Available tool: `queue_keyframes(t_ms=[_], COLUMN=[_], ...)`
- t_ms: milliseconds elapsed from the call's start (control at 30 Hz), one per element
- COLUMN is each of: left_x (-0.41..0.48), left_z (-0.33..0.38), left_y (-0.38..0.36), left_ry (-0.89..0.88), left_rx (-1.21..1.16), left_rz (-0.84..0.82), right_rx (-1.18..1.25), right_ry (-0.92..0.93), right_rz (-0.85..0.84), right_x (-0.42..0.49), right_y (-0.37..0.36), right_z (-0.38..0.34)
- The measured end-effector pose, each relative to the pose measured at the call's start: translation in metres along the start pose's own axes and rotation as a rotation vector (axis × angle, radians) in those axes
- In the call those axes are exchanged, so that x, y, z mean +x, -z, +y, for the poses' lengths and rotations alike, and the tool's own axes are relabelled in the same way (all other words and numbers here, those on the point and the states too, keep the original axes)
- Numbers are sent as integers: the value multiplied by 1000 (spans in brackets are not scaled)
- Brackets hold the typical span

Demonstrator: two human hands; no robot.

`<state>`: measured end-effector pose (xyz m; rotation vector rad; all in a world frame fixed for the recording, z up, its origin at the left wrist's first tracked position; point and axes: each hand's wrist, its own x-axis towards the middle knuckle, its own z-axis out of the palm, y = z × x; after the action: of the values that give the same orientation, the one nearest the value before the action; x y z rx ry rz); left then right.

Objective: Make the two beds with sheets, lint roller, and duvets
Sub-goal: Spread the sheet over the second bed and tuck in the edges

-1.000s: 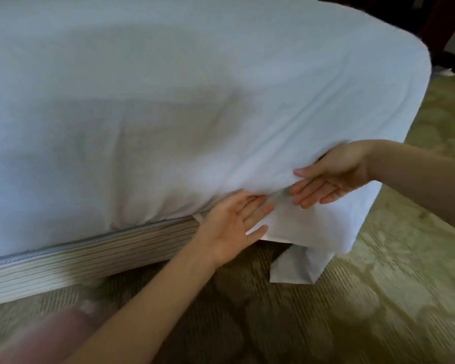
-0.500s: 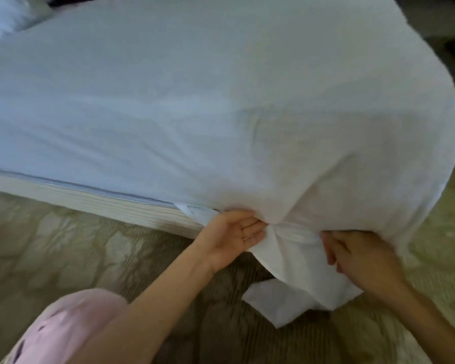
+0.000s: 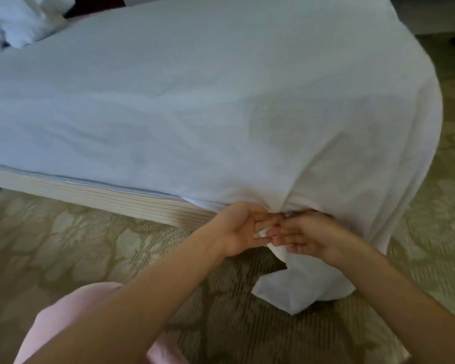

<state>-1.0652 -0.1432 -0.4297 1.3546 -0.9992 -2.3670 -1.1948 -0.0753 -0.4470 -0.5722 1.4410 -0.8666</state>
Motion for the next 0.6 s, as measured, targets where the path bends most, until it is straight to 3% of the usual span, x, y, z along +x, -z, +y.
queue_keyframes(t_ms=[133,267,400,600], left_x=[-12,-14,-5,7], left_z=[17,20,20,9], left_y=[10,54,82,75], left_ry=[-21,-52,-81,-178], left_rx=[14,-276,-509,-508], left_rz=[35,152,84,-170], right_rx=[535,867,919,868], right_ry=[-48,26,213,367], right_rz=[1,8,67,187], right_x=[-6,-11,-8,2], right_y=[29,47,34,30], right_z=[9,17,23,30])
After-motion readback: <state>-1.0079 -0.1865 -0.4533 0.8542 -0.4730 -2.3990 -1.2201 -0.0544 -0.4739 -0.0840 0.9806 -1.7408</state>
